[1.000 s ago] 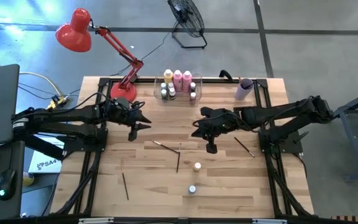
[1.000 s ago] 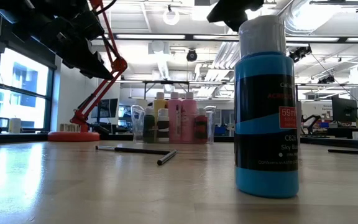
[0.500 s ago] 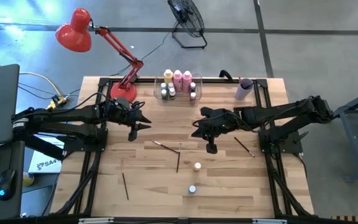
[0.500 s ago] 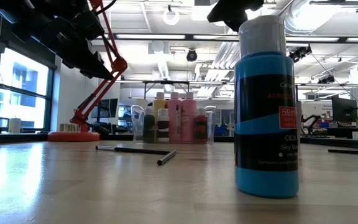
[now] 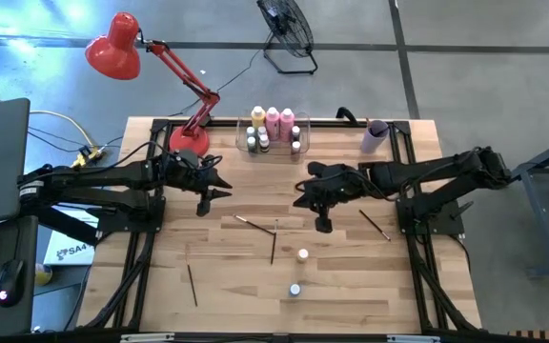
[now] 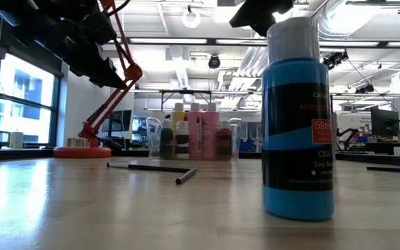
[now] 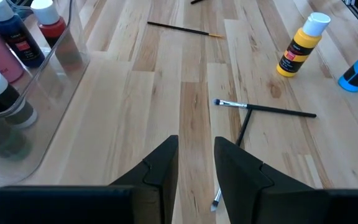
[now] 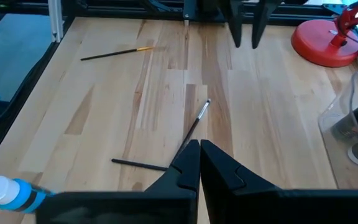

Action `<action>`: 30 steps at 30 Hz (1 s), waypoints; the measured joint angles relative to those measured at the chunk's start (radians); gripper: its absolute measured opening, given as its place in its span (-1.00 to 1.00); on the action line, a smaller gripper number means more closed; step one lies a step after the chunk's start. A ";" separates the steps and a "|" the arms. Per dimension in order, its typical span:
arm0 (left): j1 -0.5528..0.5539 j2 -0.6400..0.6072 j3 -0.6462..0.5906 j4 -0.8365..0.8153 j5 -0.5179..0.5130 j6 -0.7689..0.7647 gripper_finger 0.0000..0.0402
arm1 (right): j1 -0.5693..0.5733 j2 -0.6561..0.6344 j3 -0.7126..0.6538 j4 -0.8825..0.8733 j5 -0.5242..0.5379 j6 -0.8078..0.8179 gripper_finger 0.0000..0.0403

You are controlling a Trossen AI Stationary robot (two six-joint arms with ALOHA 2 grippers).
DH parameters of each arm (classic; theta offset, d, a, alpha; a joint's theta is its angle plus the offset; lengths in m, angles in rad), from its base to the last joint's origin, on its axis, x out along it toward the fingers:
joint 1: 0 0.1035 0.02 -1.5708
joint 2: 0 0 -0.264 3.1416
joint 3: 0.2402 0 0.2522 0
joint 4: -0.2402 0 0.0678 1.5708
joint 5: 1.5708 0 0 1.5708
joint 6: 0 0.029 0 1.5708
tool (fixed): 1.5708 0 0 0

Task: Pick & Place Paint Supplies
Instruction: Put the small yellow paint bottle into the transparent bin

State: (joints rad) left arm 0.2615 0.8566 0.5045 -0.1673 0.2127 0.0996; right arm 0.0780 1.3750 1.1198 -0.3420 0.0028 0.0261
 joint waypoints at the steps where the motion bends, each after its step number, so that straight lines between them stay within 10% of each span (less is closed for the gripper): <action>1: 0.000 0.000 0.000 0.000 0.000 0.000 -0.49 | -0.004 0.000 0.000 0.003 -0.001 0.000 -0.99; 30: 0.000 -0.001 0.000 0.053 0.006 -0.006 -0.49 | -0.035 0.000 0.000 0.000 -0.007 0.007 -0.99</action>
State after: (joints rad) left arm 0.2615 0.8558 0.5045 -0.1144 0.2184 0.0937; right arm 0.0429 1.3750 1.1198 -0.3418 -0.0037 0.0330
